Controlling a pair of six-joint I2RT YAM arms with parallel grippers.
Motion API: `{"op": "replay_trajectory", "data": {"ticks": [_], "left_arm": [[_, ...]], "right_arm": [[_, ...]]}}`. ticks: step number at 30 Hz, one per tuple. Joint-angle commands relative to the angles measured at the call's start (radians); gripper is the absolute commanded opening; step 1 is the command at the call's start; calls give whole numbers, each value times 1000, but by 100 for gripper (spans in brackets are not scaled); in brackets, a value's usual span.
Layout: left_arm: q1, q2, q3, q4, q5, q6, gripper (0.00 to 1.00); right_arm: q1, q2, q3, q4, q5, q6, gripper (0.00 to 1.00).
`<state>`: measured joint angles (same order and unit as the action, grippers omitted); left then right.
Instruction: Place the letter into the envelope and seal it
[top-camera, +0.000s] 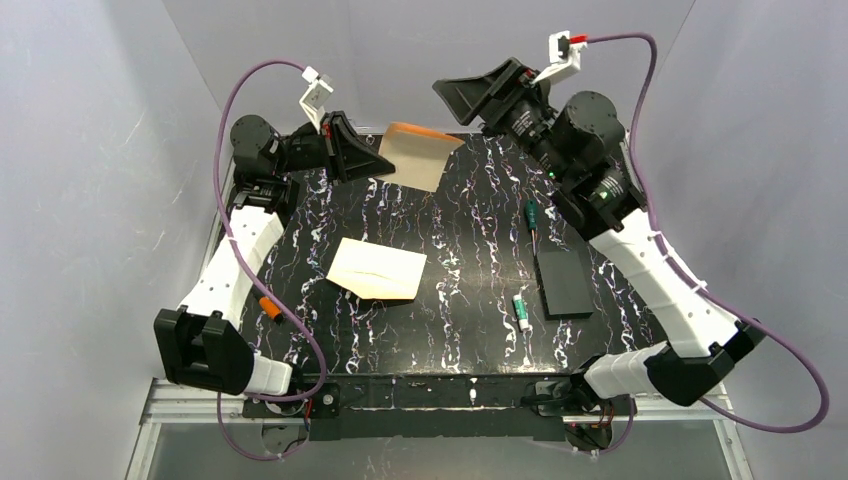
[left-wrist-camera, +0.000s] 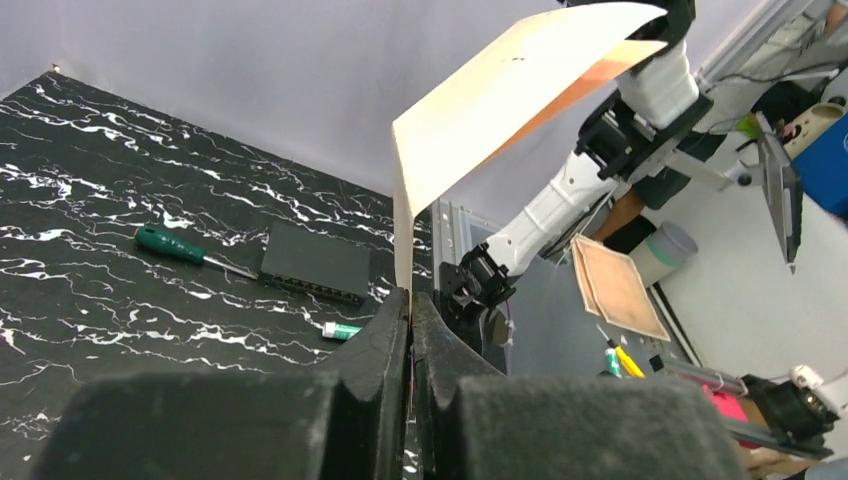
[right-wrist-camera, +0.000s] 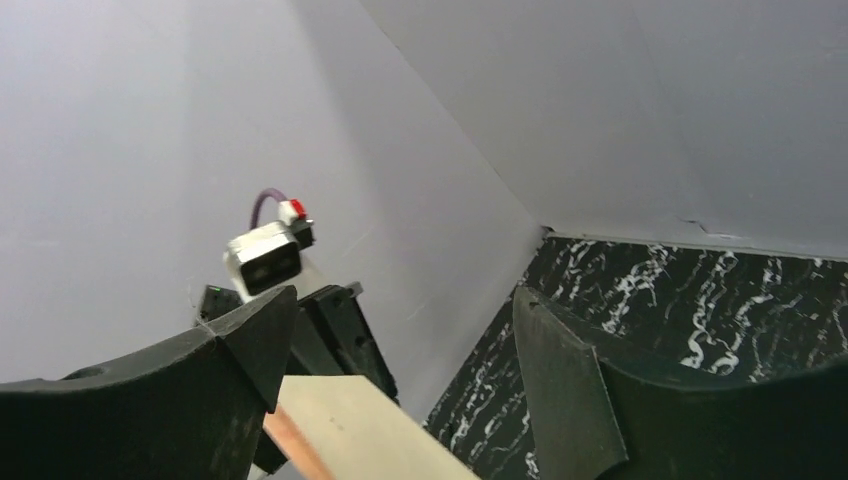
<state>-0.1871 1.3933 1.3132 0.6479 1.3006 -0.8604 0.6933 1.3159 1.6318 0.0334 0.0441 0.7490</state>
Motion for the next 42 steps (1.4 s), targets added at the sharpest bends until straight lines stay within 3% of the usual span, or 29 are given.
{"op": "replay_trajectory", "data": {"ticks": [1, 4, 7, 17, 21, 25, 33, 38, 42], "left_arm": [[7, -72, -26, 19, 38, 95, 0], [6, -73, -34, 18, -35, 89, 0], [5, -73, -37, 17, -67, 81, 0], [3, -90, -7, 16, -81, -71, 0], [-2, -97, 23, 16, -62, -132, 0], [-2, -93, 55, 17, -33, -180, 0], [-1, -76, 104, 62, -31, -259, 0], [-2, -69, 125, 108, -66, -300, 0], [-1, -55, 141, 192, -81, -371, 0]], "right_arm": [[-3, 40, 116, -211, -6, -103, 85], [-3, 65, 145, -270, -117, -176, 88], [-3, 75, 136, -309, -197, -218, 98], [-3, 20, -43, -92, -321, -126, 99], [-3, 5, -101, -48, -342, -95, 87], [-3, -49, -210, 212, -358, -6, 74], [-3, -115, -368, 592, -404, 149, 66], [-4, -83, -370, 689, -454, 246, 48], [-3, -81, -372, 683, -450, 253, 44]]}}
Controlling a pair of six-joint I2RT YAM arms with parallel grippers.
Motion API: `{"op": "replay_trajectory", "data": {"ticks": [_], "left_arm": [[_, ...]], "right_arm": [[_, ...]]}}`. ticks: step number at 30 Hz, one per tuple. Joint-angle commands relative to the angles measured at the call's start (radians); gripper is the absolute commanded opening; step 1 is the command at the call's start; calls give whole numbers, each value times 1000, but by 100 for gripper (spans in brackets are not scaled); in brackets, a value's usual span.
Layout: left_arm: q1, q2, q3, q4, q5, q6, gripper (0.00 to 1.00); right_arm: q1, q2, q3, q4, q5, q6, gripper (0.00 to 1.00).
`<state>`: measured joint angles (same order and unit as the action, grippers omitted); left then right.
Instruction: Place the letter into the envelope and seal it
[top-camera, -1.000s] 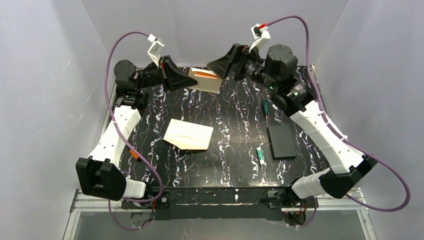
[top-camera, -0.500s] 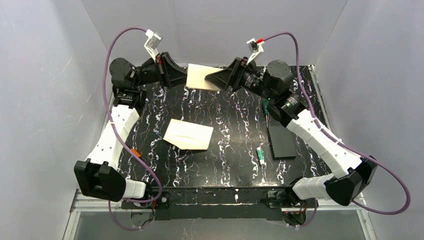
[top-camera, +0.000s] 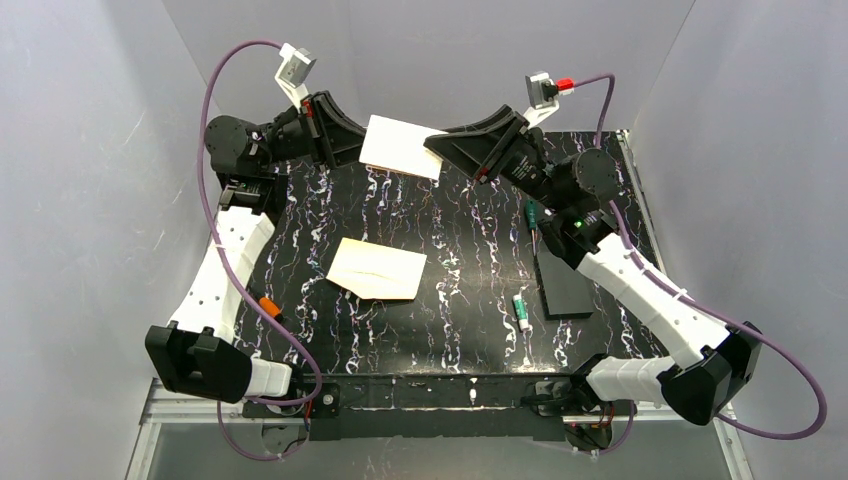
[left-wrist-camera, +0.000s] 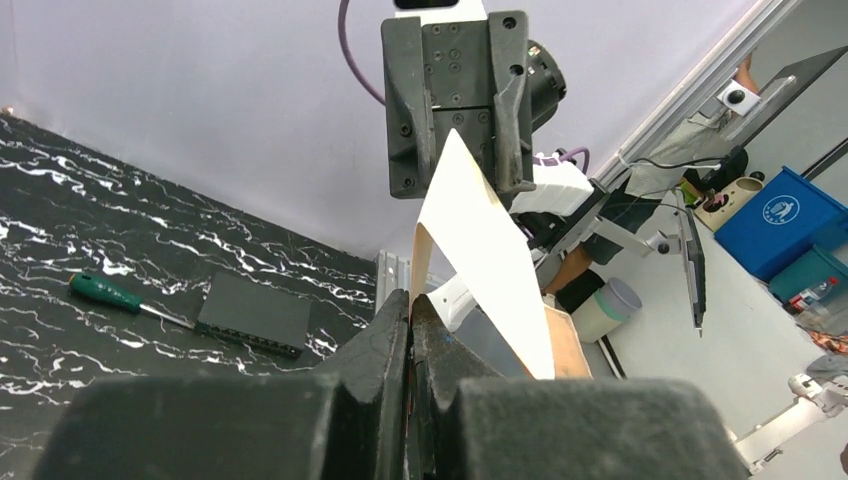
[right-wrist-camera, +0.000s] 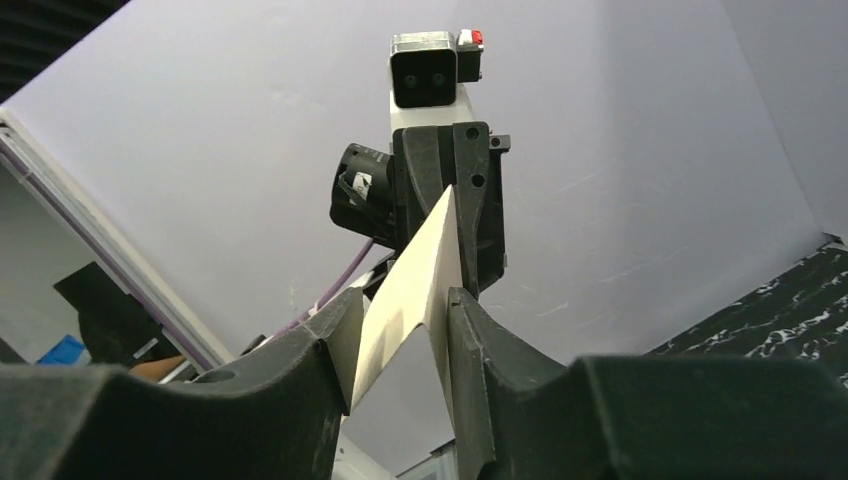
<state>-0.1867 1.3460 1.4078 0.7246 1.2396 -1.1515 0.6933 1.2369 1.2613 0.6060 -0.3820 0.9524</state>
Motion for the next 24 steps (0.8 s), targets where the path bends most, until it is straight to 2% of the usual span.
{"op": "replay_trajectory", "data": {"ticks": [1, 7, 12, 15, 20, 24], "left_arm": [[-3, -5, 49, 134, -24, -93, 0], [-2, -14, 48, 170, -20, -85, 0], [-2, -17, 37, 171, -20, -72, 0], [-1, -25, 23, 171, -14, -29, 12], [52, -97, -100, 55, -41, 165, 51], [94, -144, -182, -55, -54, 287, 66]], "right_arm": [[-3, -2, -1, 107, -22, 47, 42], [-3, -10, 0, 64, 19, 34, 32], [-3, -27, 25, -28, 78, -35, 12], [-3, -27, 41, -46, 88, -52, 2], [-3, -65, 66, -110, 198, -118, 1], [-3, -76, 144, -248, 297, -231, 1]]}}
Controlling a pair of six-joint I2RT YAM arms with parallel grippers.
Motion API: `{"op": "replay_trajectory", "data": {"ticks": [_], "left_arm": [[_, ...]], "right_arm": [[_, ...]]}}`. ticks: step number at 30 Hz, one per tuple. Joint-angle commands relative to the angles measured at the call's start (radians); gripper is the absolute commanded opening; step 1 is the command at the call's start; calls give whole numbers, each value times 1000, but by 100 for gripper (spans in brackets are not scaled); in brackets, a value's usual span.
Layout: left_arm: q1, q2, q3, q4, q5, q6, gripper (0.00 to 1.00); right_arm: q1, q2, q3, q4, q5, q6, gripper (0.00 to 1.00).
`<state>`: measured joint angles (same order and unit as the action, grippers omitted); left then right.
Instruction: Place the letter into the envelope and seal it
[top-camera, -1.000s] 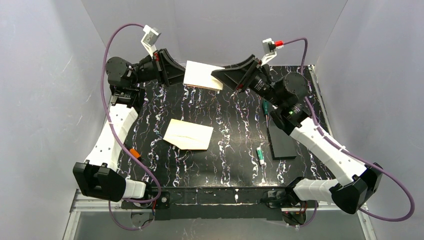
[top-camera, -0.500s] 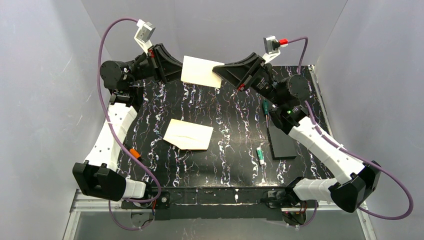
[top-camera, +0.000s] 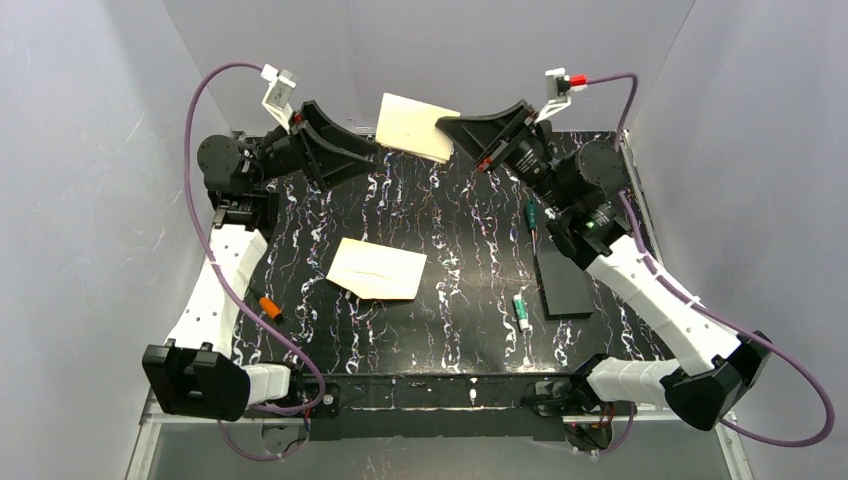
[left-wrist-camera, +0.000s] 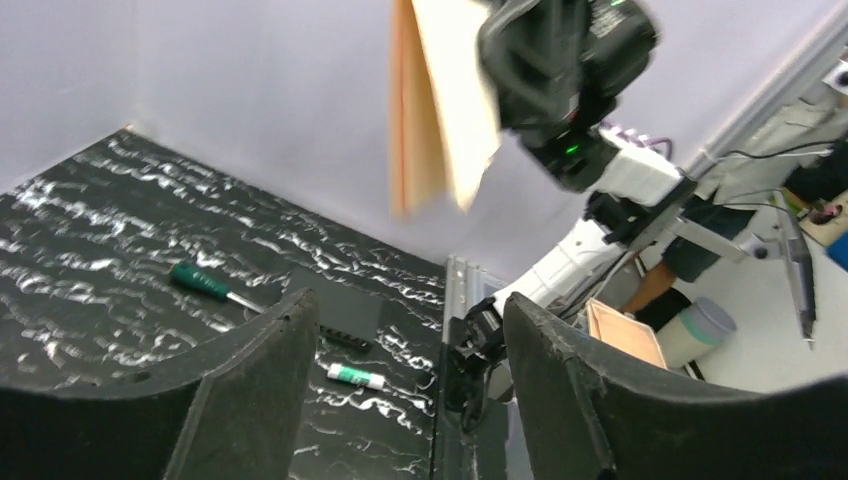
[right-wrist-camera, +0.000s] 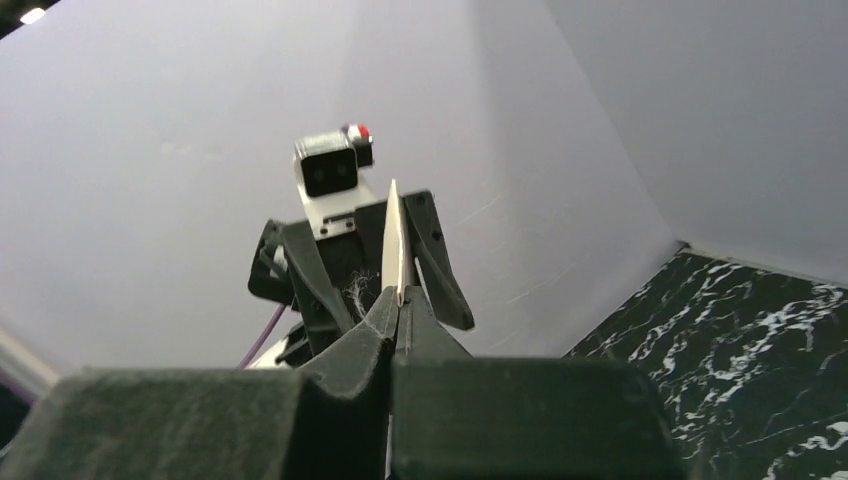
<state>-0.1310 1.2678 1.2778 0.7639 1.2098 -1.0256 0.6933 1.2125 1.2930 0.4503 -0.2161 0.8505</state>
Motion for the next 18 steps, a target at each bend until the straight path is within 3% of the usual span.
{"op": "replay_trajectory", "data": {"ticks": [1, 5, 10, 13, 18], "left_arm": [[50, -71, -61, -102, -23, 170, 69], [82, -83, -60, -151, -20, 224, 75], [108, -87, -39, -346, -66, 383, 78], [108, -79, -45, -358, -68, 370, 79], [58, -69, -73, -359, -32, 366, 81]], "right_arm": [[-3, -50, 128, -135, 139, -158, 1], [-3, -19, 220, -380, 14, -418, 1], [-4, 33, 342, -771, -114, -682, 1], [-3, 72, 362, -907, -168, -734, 1], [-3, 151, 352, -977, -393, -745, 1]]}}
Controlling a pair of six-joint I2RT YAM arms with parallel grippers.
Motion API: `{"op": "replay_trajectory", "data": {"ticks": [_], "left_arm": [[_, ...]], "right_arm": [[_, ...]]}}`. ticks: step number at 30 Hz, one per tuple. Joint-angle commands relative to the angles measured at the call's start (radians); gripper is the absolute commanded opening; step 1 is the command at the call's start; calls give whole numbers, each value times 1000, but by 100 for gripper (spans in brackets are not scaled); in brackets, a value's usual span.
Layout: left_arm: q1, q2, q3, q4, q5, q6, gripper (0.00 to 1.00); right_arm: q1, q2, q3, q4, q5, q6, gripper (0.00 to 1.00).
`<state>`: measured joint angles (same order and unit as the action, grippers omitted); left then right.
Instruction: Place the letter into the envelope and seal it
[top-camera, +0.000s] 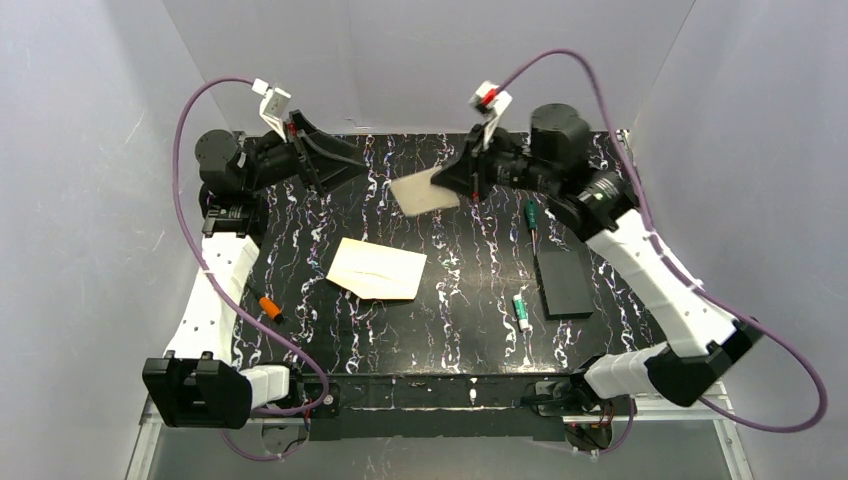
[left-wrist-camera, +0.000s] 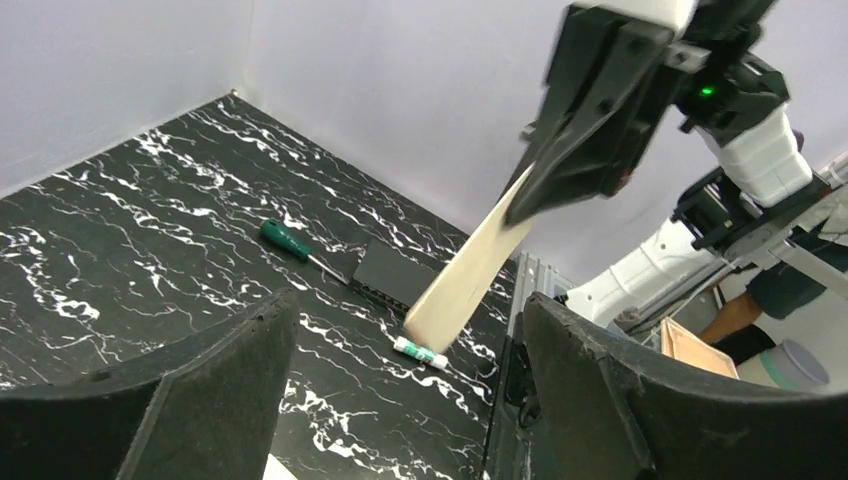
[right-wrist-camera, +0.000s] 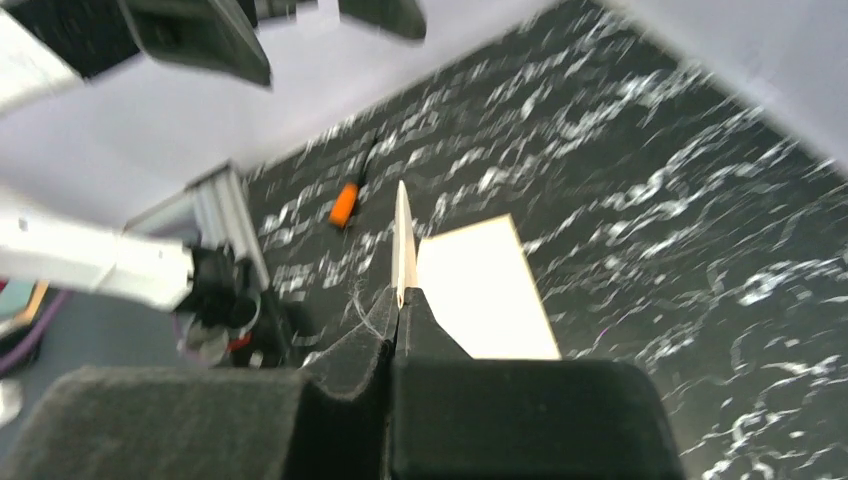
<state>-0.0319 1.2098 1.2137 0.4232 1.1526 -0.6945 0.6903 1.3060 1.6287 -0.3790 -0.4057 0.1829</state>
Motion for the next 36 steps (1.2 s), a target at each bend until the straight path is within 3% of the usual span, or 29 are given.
{"op": "replay_trajectory", "data": {"ticks": [1, 9, 15, 18, 26, 30, 34, 36], "left_arm": [[-75, -2, -18, -18, 42, 56, 80], [-217, 98, -25, -66, 291, 64, 75], [-233, 95, -80, -66, 343, 63, 73], [-239, 92, -86, -67, 347, 66, 61], [-239, 108, -70, -67, 369, 58, 3], [-236, 108, -33, -67, 319, 44, 0], [-237, 83, 6, -68, 173, 11, 0], [-236, 74, 19, -68, 92, -18, 0]], "right_arm": [[0, 70, 23, -162, -234, -93, 1], [0, 160, 155, -299, -368, -179, 1], [0, 167, 164, -272, -417, -155, 1], [0, 168, 168, -263, -406, -148, 1], [0, 168, 144, -165, -385, -69, 1], [0, 106, 50, -2, -263, 32, 2], [-2, -43, -195, 303, 2, 221, 69], [-2, -125, -339, 501, 107, 335, 83]]}}
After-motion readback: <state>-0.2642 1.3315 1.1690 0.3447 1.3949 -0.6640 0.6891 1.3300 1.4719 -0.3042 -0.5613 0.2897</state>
